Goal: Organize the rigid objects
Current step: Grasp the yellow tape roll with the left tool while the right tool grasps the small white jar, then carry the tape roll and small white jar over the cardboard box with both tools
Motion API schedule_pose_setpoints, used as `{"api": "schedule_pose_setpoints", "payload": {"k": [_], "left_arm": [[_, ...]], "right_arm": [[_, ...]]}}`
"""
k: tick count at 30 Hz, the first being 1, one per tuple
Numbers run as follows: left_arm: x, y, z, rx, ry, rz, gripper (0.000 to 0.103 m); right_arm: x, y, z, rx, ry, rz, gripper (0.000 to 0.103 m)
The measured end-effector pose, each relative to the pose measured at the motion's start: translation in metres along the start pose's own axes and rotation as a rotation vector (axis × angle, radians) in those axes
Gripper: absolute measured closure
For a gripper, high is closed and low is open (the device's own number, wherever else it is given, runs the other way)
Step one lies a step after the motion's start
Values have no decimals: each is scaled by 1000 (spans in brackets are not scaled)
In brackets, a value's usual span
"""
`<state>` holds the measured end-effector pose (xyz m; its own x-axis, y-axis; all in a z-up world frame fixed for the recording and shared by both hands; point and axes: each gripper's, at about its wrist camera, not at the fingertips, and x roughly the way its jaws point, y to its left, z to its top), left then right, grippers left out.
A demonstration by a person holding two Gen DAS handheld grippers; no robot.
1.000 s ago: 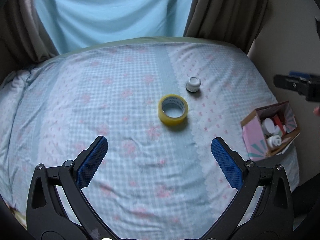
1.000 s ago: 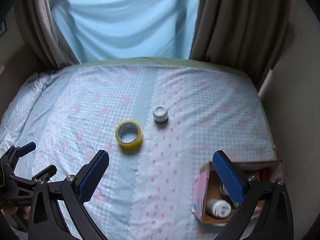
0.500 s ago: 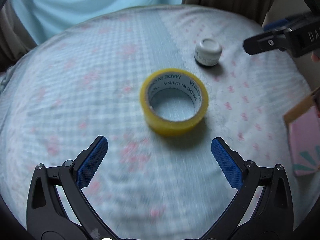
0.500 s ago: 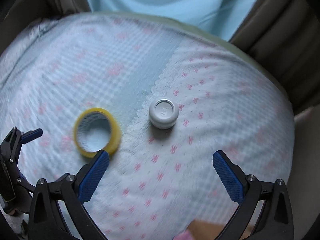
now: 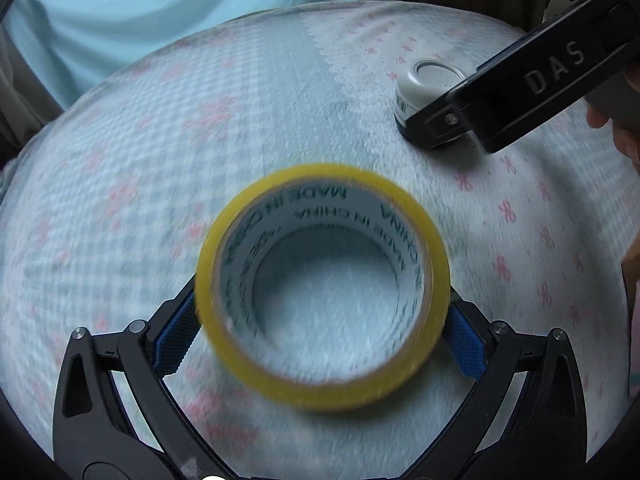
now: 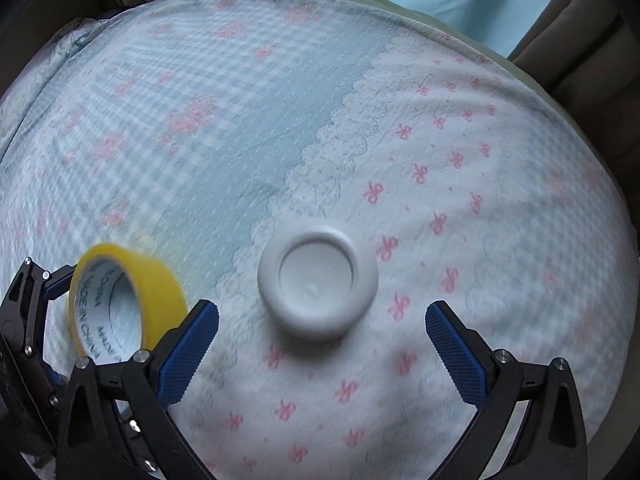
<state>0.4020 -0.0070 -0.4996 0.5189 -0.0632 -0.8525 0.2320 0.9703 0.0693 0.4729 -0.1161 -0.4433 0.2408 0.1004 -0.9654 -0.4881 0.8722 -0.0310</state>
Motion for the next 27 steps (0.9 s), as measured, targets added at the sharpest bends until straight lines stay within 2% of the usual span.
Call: {"api": "schedule_pose_setpoints", "payload": {"k": [2, 5, 7, 8, 9, 12, 18, 27], "left_arm": [[5, -1, 5, -5, 4, -4, 0], [9, -2, 10, -16, 5, -7, 0], [10, -1, 12, -21, 5, -11, 3], [10, 0, 12, -25, 2, -5, 6], [9, 3, 12, -33, 1, -15, 6], [9, 5, 14, -43, 10, -32, 6], [3, 5, 14, -30, 11, -19, 6], [-49, 11, 21, -51, -37, -12, 6]], "right_arm": [[5, -2, 5, 5, 2, -7, 2], [13, -7, 11, 23, 17, 6, 17], [19, -9, 14, 35, 28, 16, 36], [20, -10, 14, 39, 28, 33, 41], [21, -11, 16, 43, 24, 55, 49], [24, -8, 18, 17, 21, 37, 49], [20, 0, 17, 11, 19, 34, 50], [-35, 10, -3, 40, -30, 45, 50]]}}
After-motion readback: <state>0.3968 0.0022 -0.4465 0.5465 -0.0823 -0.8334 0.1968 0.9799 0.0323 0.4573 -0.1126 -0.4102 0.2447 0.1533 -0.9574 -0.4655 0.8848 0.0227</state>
